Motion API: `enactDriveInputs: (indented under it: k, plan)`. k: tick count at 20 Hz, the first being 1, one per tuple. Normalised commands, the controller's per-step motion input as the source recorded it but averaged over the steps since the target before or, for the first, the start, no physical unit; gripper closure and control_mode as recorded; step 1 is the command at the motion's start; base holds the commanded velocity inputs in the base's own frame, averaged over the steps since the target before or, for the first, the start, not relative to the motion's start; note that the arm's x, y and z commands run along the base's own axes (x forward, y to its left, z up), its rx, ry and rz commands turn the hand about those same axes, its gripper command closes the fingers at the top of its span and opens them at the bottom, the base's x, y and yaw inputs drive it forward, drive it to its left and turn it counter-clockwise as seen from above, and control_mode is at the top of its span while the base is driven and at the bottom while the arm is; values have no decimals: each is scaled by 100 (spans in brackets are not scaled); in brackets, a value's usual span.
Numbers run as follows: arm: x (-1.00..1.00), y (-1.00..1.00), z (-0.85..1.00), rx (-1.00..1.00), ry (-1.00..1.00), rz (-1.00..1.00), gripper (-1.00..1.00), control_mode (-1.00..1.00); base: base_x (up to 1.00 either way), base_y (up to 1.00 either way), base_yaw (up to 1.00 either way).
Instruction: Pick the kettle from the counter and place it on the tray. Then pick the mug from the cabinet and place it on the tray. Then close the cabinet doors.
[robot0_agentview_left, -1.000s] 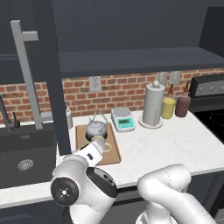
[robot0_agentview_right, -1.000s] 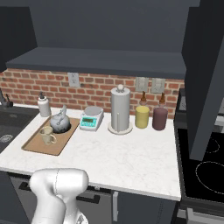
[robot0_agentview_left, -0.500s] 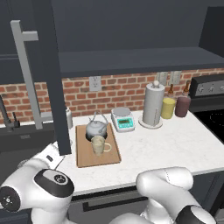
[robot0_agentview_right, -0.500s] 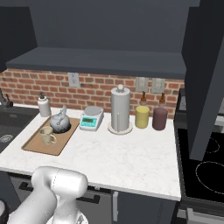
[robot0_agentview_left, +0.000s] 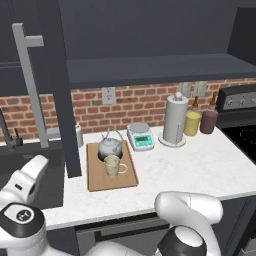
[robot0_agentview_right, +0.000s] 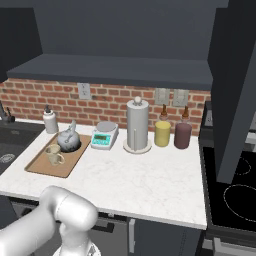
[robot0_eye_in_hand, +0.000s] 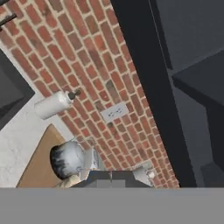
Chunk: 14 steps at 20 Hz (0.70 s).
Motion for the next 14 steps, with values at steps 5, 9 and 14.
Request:
enactDriveInputs:
  k: [5,9,14]
  plan:
    - [5,16,16,-24,-28,-1,100,-100,0,0,0]
    - [0,0,51,-11,-42,0,100,-100,0,0,0]
    - [0,-1,67,-1,-45,0,100,-100,0,0,0]
